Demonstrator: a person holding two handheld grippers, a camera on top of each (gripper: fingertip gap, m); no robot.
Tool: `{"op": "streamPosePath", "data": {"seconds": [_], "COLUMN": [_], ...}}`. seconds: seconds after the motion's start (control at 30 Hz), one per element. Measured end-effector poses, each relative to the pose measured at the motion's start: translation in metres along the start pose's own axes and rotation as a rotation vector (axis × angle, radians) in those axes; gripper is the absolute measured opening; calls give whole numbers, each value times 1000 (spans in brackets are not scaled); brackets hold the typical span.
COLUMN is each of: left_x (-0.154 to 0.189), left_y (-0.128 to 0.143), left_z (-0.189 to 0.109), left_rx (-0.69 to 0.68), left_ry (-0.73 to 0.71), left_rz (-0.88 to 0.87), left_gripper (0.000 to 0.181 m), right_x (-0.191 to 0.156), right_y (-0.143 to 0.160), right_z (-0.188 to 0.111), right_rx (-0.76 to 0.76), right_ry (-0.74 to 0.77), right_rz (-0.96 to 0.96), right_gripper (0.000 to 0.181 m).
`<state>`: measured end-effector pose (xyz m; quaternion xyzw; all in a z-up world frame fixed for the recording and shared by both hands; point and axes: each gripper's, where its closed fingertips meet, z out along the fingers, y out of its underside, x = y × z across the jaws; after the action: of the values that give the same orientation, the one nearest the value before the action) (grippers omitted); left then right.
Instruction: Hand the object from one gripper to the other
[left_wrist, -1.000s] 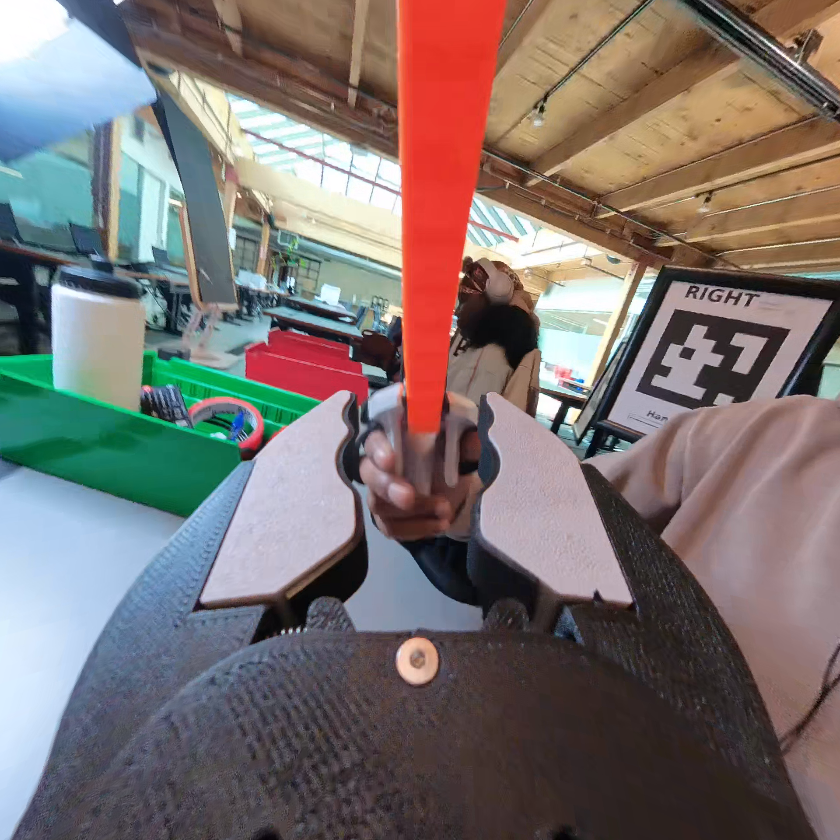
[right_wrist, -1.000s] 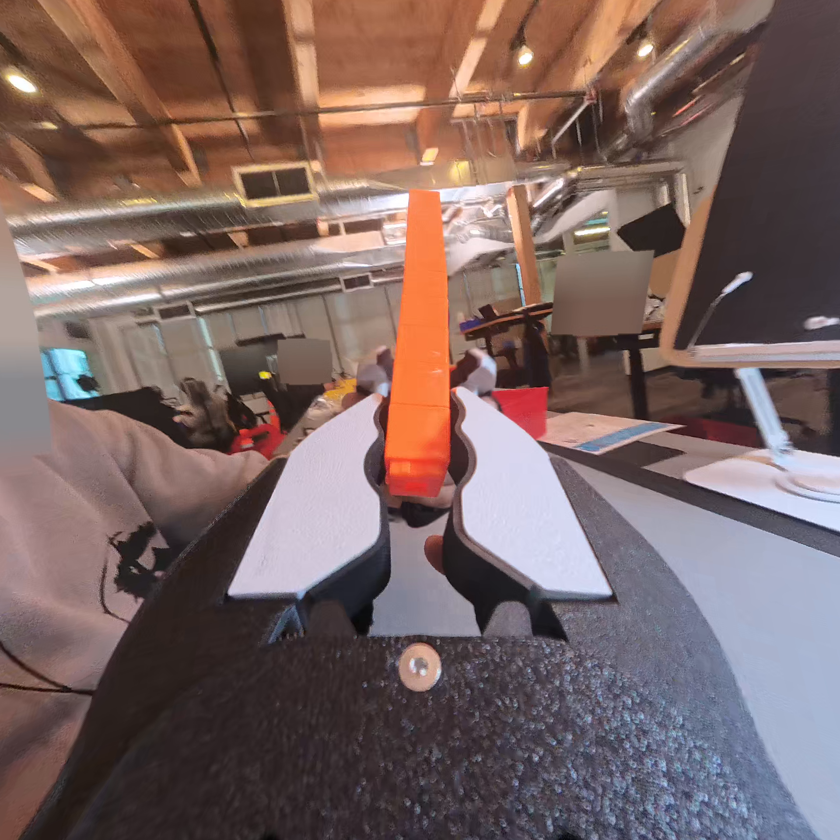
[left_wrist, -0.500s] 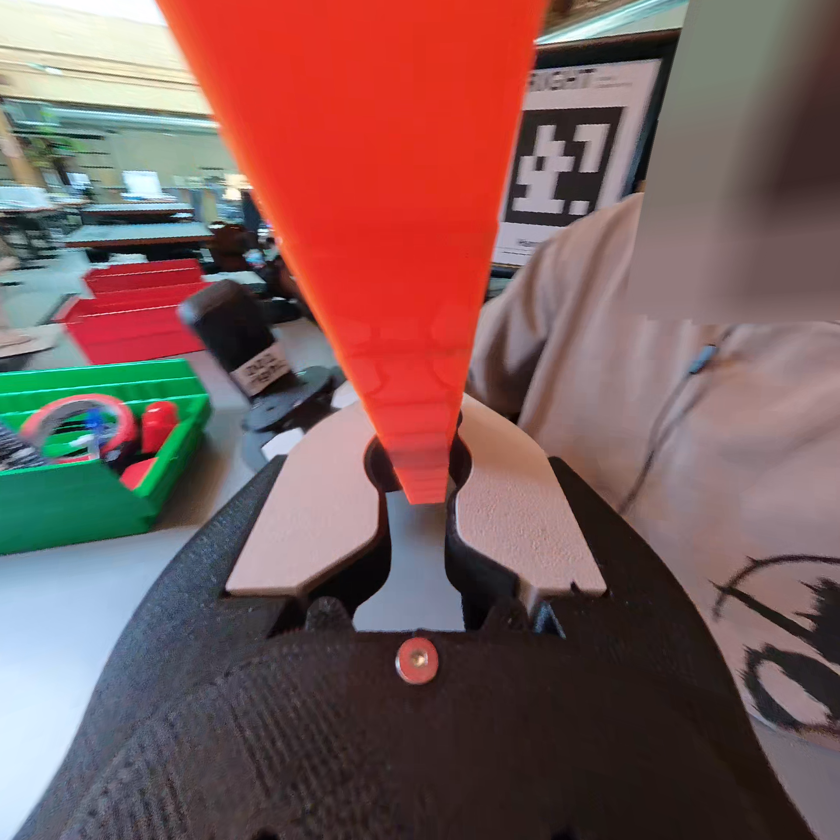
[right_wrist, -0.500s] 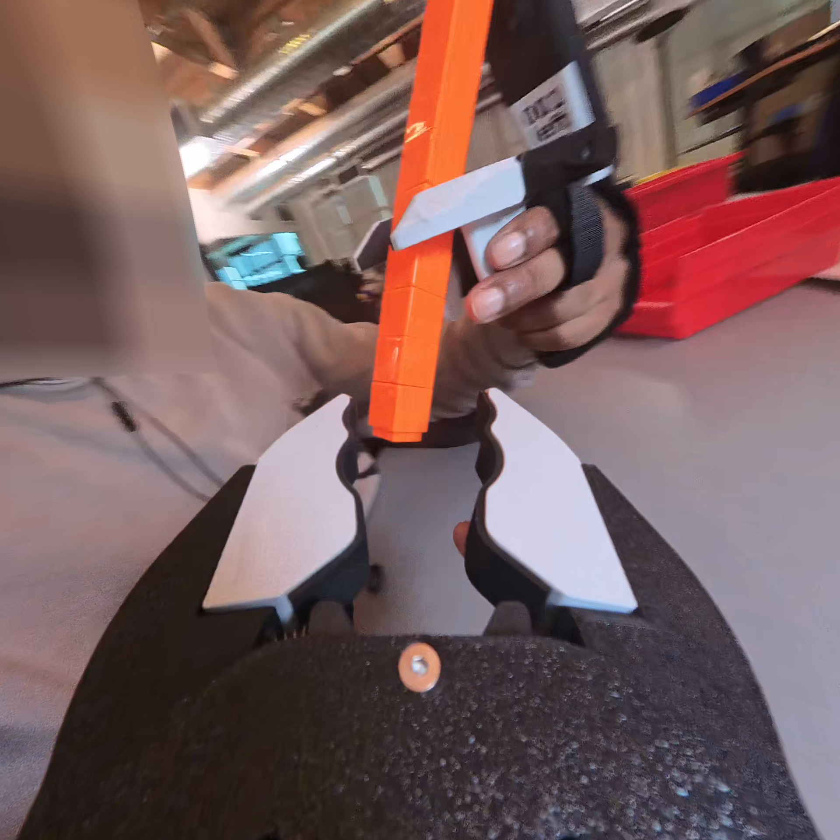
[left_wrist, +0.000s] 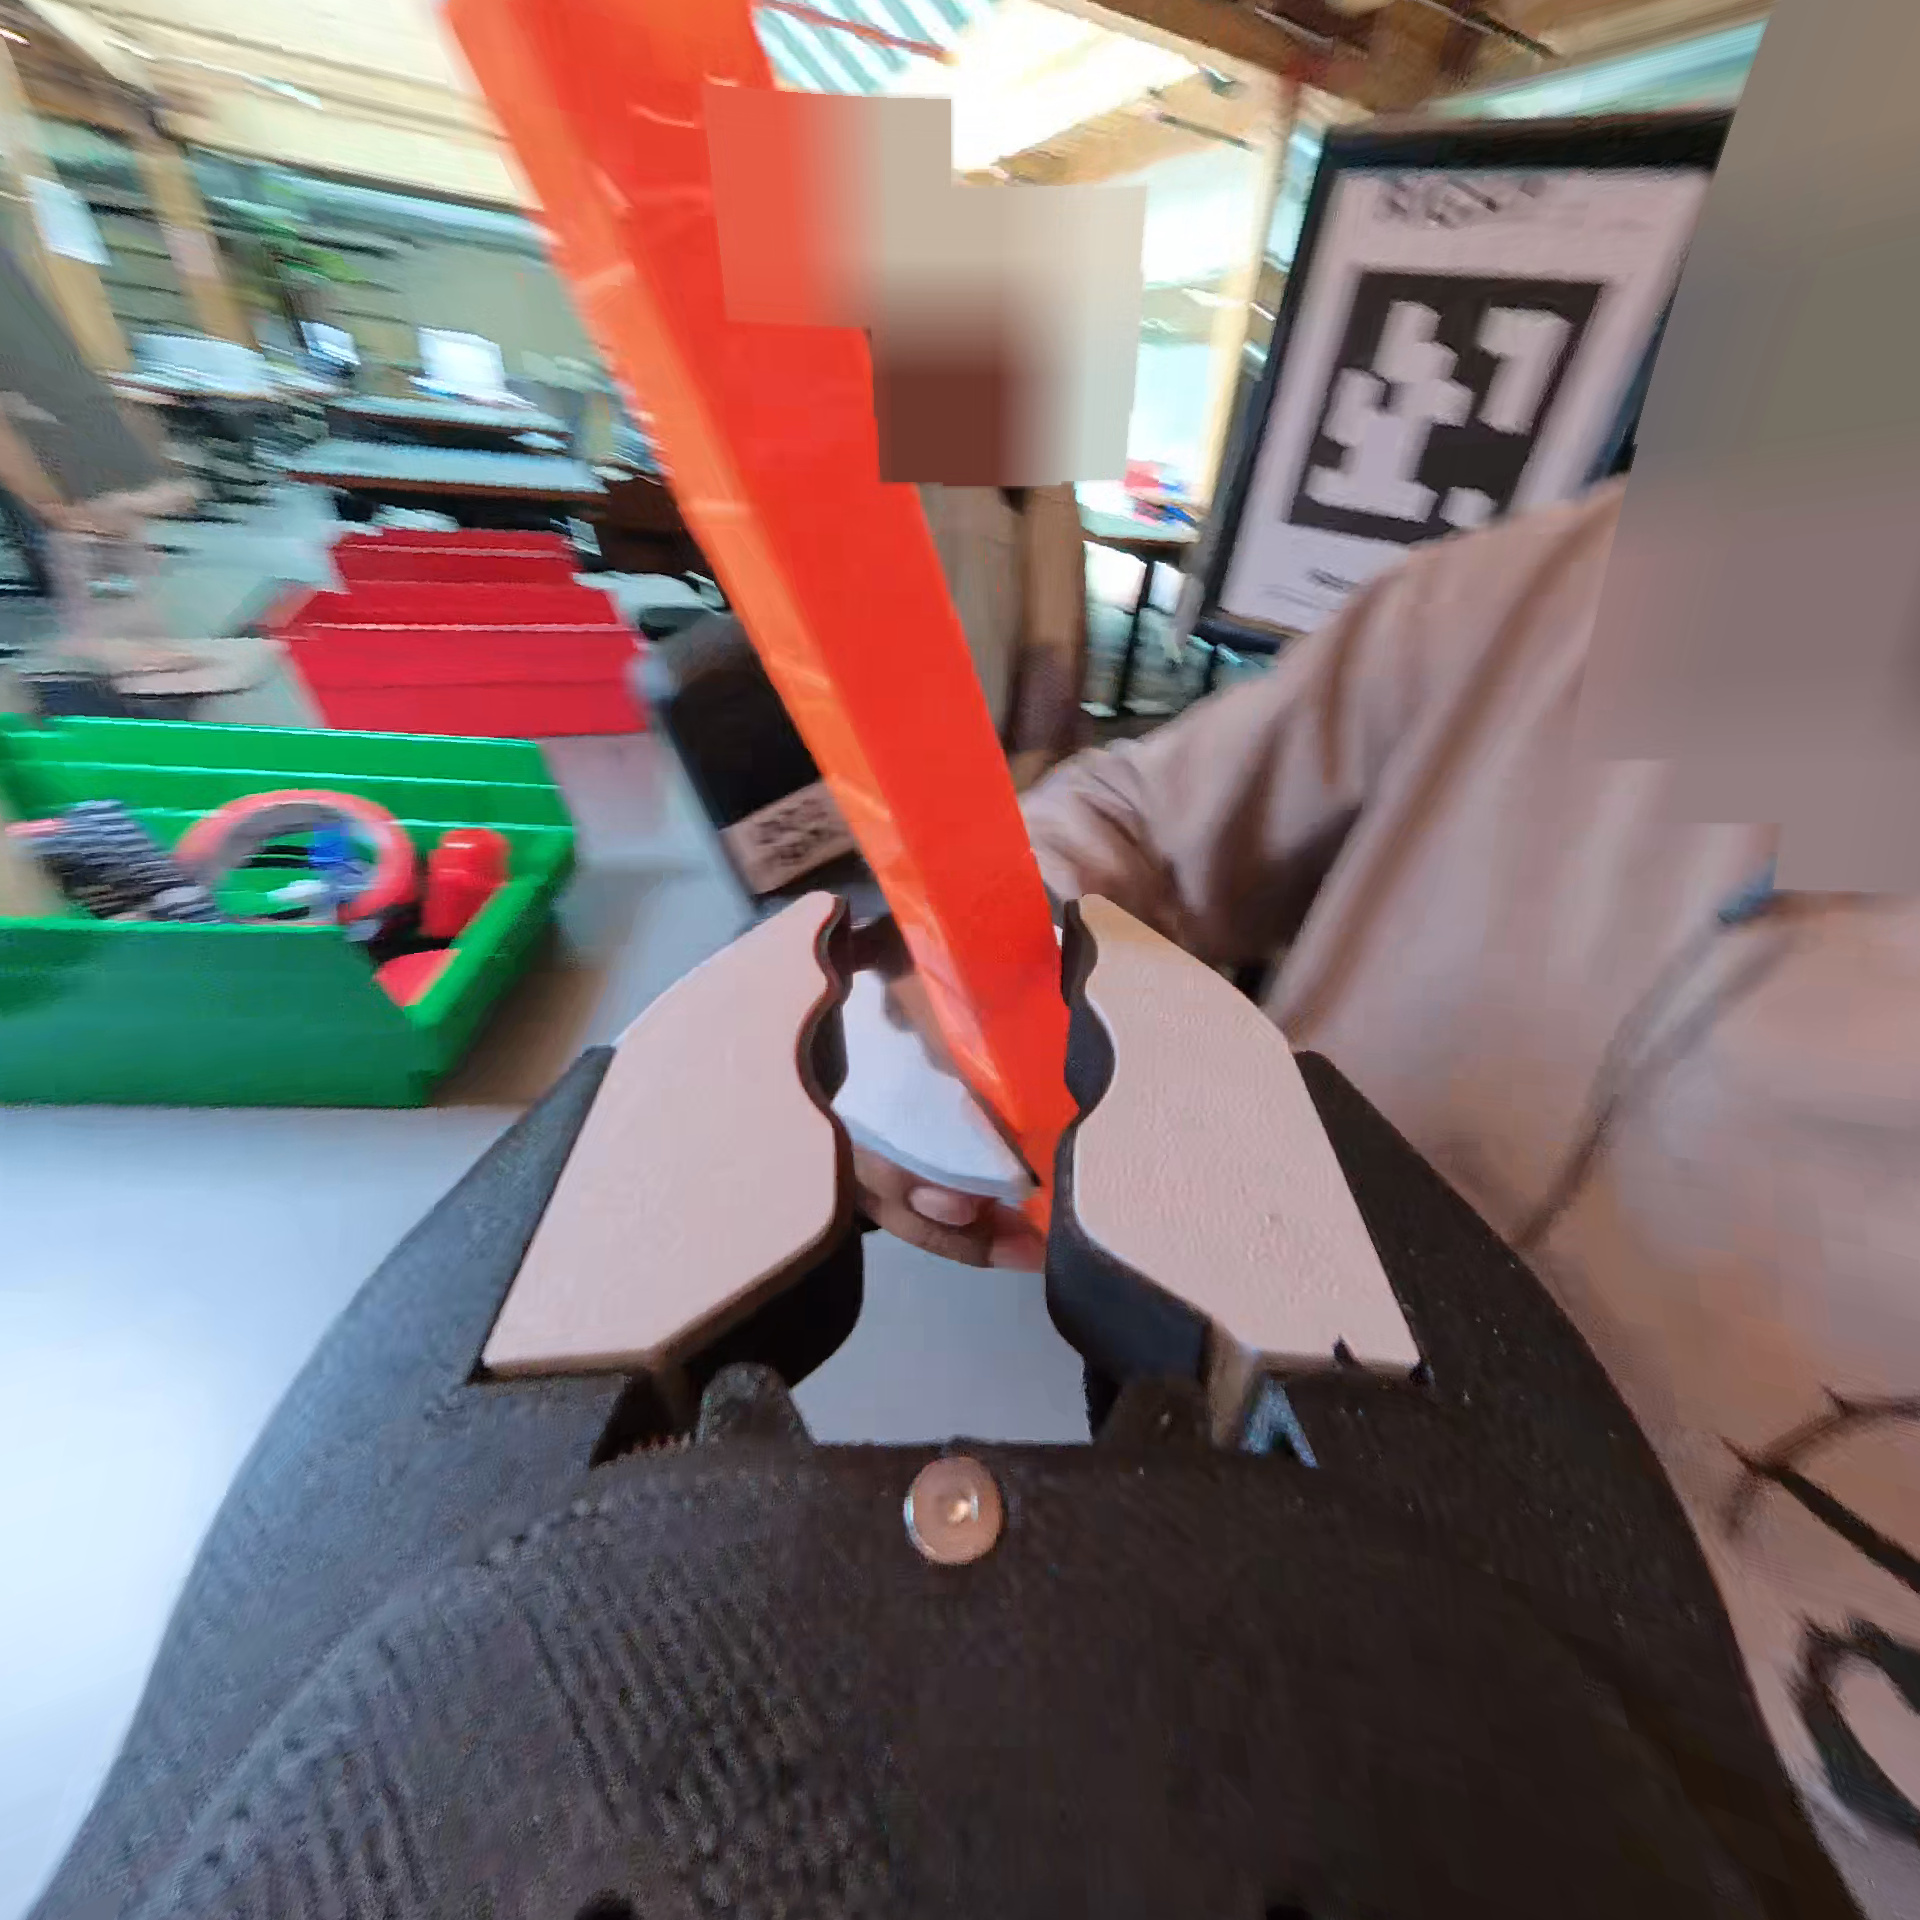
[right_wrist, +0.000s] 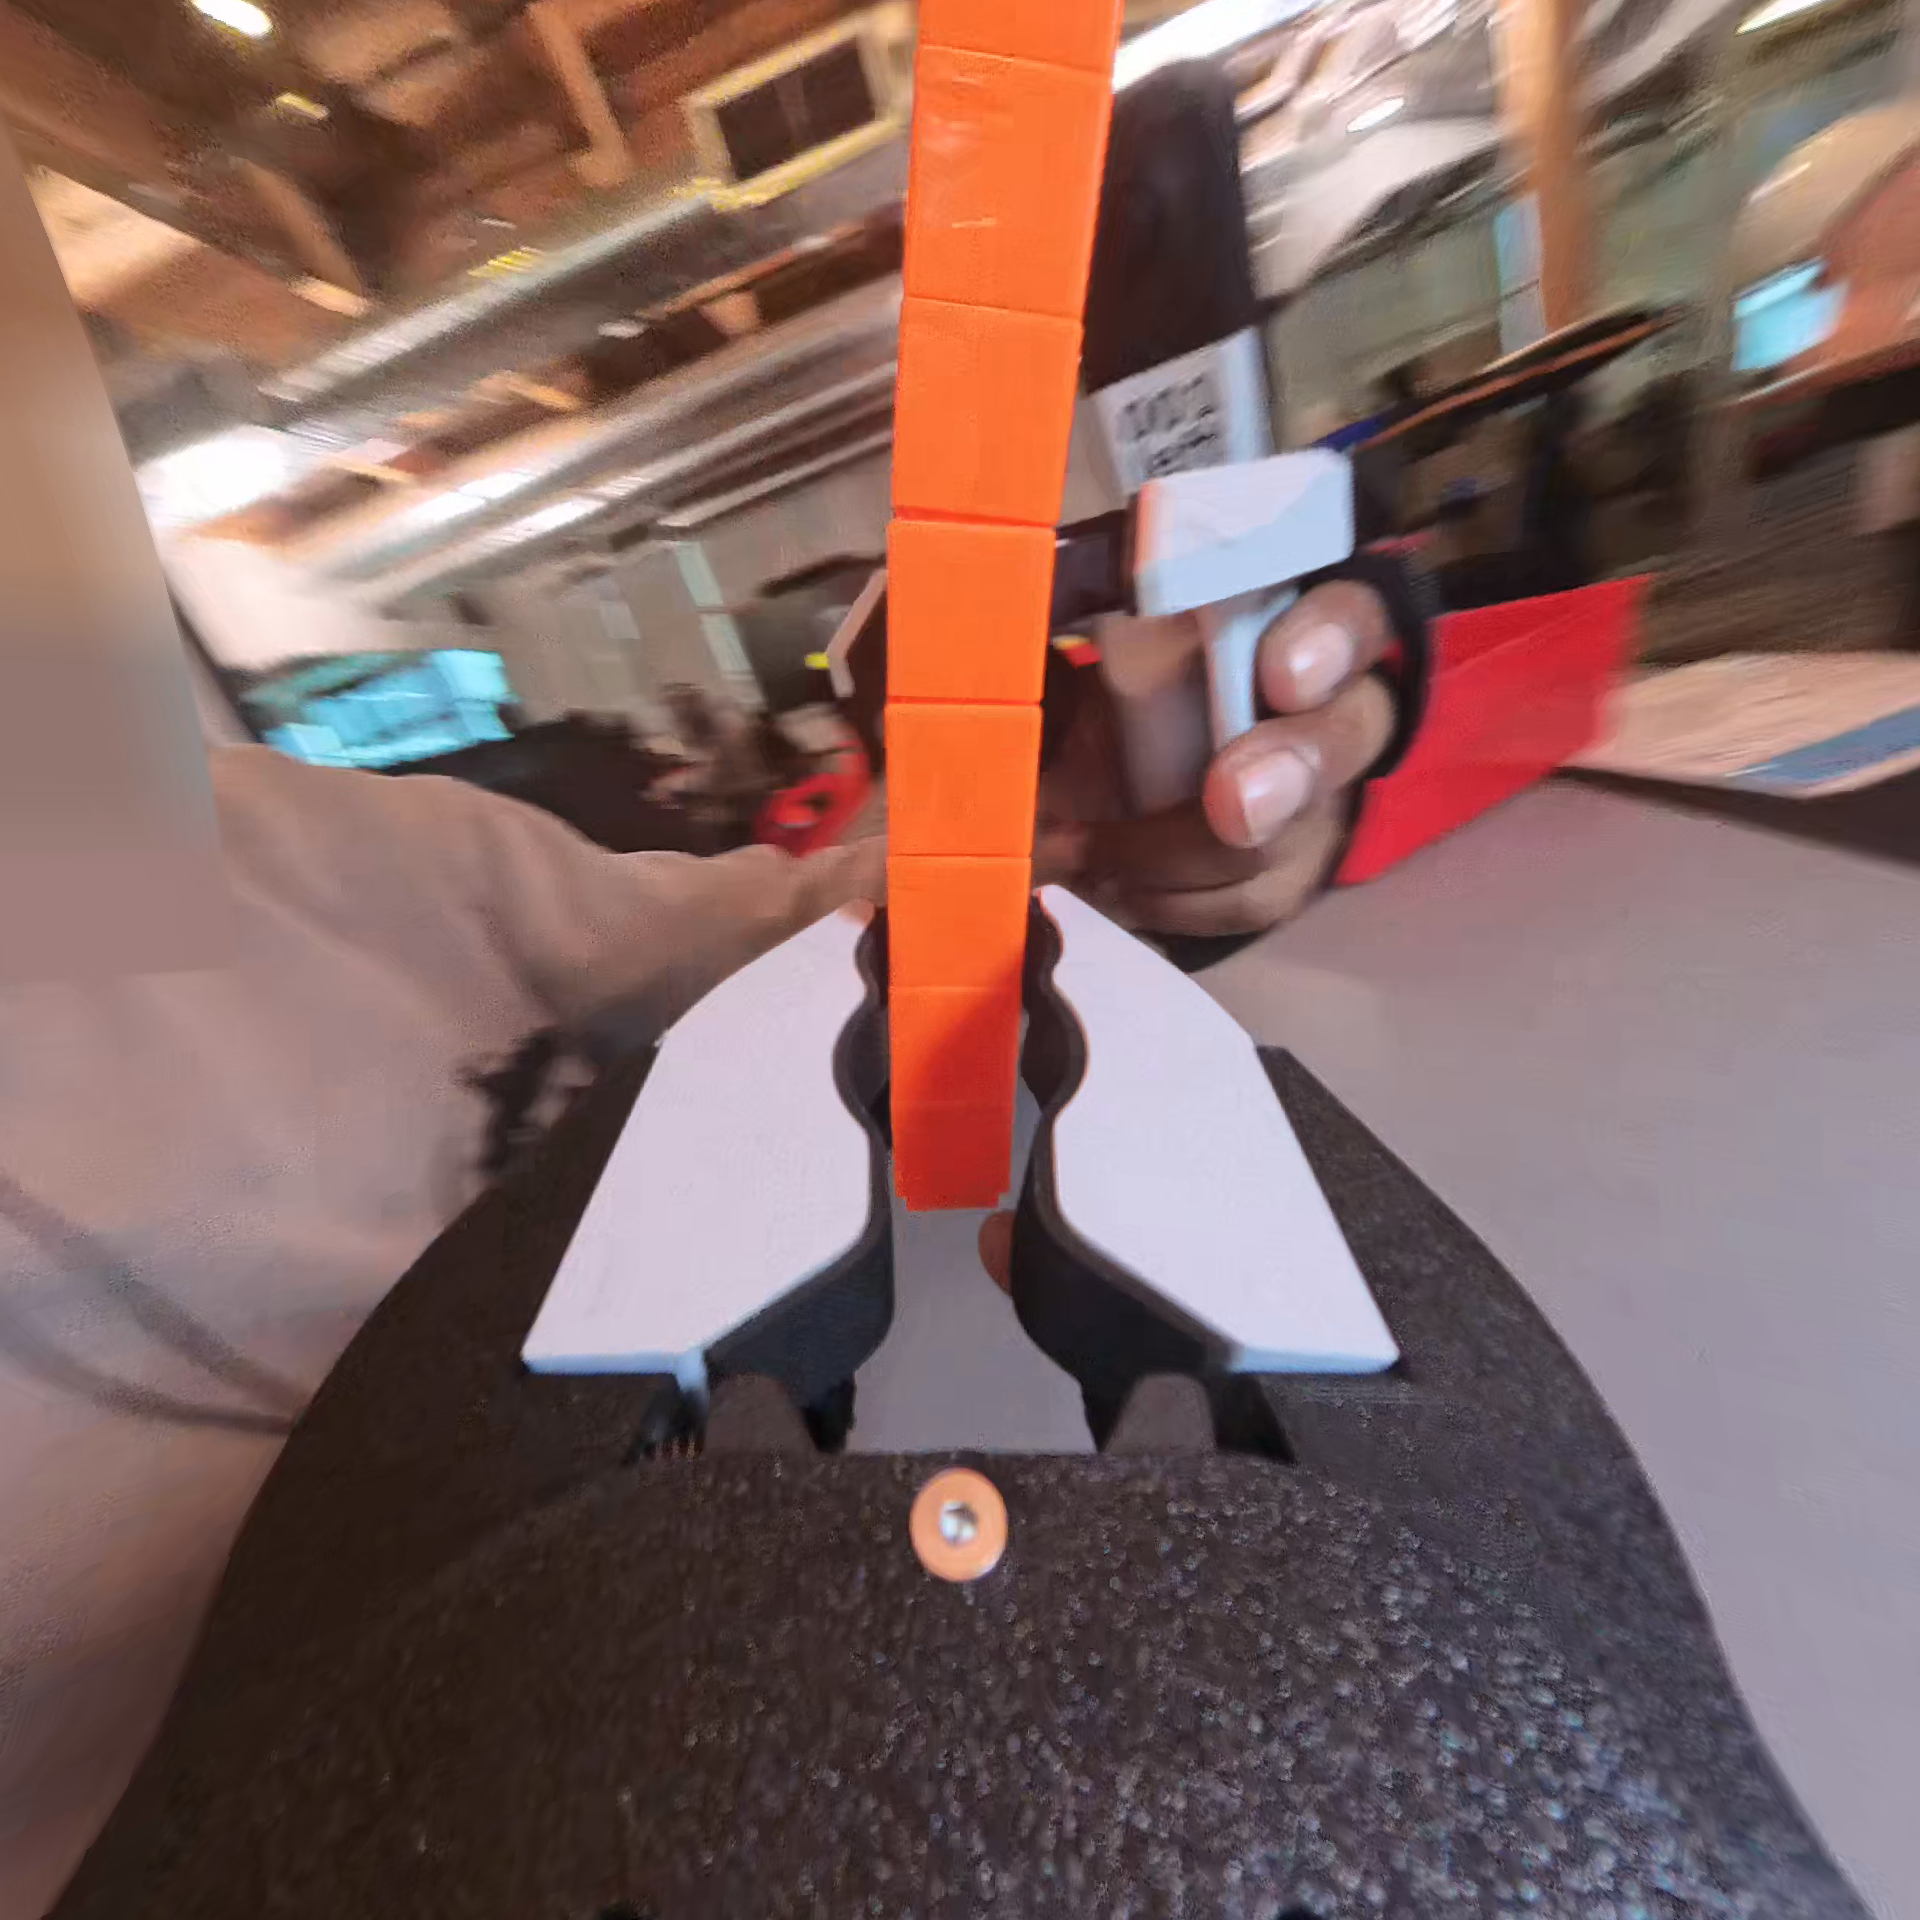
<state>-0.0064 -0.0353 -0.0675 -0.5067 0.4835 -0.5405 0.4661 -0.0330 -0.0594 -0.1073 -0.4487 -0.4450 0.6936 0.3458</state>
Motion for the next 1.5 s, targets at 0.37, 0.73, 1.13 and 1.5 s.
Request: {"op": "streamPosePath", "data": {"seconds": [0.37, 0.73, 1.13, 1.5], "left_x": [-88, 26, -25, -64], "left_y": [10, 0, -12, 10], "left_z": [-3, 0, -5, 2], "left_rx": [-55, 83, 167, 9], "left_ry": [-716, 231, -107, -460], "left_rz": [91, -26, -42, 42], "left_gripper": [32, 26, 31, 23], "right_x": [103, 3, 37, 86], "right_y": [-1, 22, 6, 7], "right_z": [-50, -11, -12, -34], "right_rx": [-212, -200, -110, -235], "right_ry": [932, -4, 298, 777], "right_rz": [-491, -176, -205, -533], "right_gripper": [23, 45, 30, 31]}}
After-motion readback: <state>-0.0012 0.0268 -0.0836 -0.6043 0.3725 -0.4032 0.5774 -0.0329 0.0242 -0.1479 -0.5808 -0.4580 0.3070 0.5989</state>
